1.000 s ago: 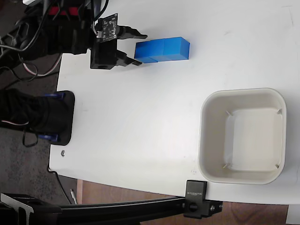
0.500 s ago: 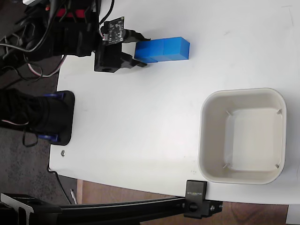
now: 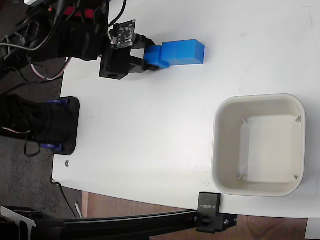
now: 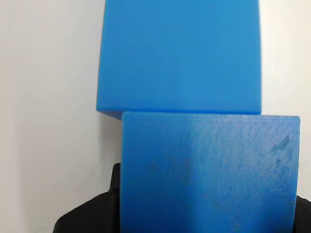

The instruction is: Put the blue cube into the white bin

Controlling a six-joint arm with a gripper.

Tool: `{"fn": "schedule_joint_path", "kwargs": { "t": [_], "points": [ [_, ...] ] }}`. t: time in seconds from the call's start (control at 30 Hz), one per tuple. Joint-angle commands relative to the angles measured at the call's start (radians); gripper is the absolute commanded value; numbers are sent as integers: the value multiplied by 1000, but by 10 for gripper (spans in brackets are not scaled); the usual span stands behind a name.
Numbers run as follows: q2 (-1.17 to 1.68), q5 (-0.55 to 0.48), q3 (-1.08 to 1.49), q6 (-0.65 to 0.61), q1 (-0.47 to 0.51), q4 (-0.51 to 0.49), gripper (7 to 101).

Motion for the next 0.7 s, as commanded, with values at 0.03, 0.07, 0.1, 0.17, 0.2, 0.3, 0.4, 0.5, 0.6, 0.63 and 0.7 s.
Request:
{"fn": "schedule_joint_path", "kwargs": {
  "t": [0.03,0.07,0.1,0.17,0.2,0.3,0.4,0.5,0.6,0.63,0.7],
  "points": [
    [51,17,-107,2,-5,78,358],
    [61,17,-129,0,-5,112,358],
    [72,17,-149,-8,-2,143,358],
    [89,15,-198,-31,14,204,358],
    [95,14,-225,-46,25,232,358],
    [107,0,-307,-109,71,304,358],
    [126,-35,-379,-195,140,350,358],
    [141,-101,-431,-302,239,345,358],
    [115,-175,-505,-402,345,333,360],
    [95,-201,-534,-433,382,331,360],
    [44,-249,-600,-485,448,328,360]
  ]
}}
